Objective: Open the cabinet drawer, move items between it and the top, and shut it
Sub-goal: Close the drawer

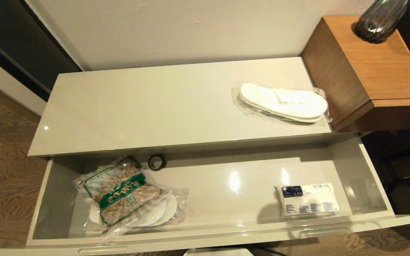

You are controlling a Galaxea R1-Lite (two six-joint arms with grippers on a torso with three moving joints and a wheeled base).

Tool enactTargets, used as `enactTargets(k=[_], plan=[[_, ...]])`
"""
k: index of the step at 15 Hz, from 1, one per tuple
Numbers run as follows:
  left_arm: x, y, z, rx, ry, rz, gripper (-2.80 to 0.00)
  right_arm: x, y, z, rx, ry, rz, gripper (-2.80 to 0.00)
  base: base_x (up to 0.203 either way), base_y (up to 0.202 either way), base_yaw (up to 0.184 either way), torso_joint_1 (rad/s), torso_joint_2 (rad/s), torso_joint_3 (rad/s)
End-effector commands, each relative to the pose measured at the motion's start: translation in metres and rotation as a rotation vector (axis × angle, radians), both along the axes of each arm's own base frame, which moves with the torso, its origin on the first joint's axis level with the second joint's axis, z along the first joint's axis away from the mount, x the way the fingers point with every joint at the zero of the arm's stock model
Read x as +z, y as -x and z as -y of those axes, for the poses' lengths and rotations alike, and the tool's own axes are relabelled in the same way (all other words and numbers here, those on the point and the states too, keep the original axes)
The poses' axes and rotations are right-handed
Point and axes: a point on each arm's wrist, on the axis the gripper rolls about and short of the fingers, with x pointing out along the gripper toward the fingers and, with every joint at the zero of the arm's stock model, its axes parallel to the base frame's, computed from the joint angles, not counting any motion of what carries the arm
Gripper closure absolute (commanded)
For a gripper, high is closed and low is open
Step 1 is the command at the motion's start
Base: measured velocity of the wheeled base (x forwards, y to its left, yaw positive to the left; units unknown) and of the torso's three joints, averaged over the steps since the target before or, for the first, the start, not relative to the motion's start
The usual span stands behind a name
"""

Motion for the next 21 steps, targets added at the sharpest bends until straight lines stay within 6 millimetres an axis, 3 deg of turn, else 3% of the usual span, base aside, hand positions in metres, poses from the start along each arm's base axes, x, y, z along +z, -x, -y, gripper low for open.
enactTargets(k=[1,3,6,9,10,13,16,21], plan=[[0.000,0.000,0.000,0.001,0.001,0.000,0.00,0.001,0.057,0.035,-0.072,-0.046,0.072,0.00,0.000,0.000,0.000,0.000,0.00,0.000],[0.000,0.000,0.000,0.001,0.001,0.000,0.00,-0.002,0.090,0.049,-0.186,-0.083,0.119,0.00,0.000,0.000,0.000,0.000,0.00,0.000],[0.000,0.000,0.000,0.000,0.001,0.000,0.00,-0.019,0.158,0.064,-0.182,-0.229,0.237,0.00,0.000,0.000,0.000,0.000,0.00,0.000],[0.000,0.000,0.000,0.000,0.001,0.000,0.00,-0.073,0.246,0.058,-0.173,-0.323,0.374,0.00,0.000,0.000,0.000,0.000,0.00,0.000],[0.000,0.000,0.000,0.000,0.001,0.000,0.00,-0.096,0.261,0.050,-0.167,-0.335,0.396,0.00,0.000,0.000,0.000,0.000,0.00,0.000],[0.000,0.000,0.000,0.000,0.001,0.000,0.00,-0.147,0.262,0.032,-0.173,-0.319,0.389,0.00,0.000,0.000,0.000,0.000,0.00,0.000],[0.000,0.000,0.000,0.001,0.001,0.000,0.00,-0.193,0.264,0.031,-0.061,-0.133,0.424,0.00,0.000,0.000,0.000,0.000,0.00,0.000],[0.000,0.000,0.000,0.001,0.001,0.000,0.00,-0.209,0.186,0.033,0.008,-0.071,0.657,0.00,0.000,0.000,0.000,0.000,0.00,0.000]])
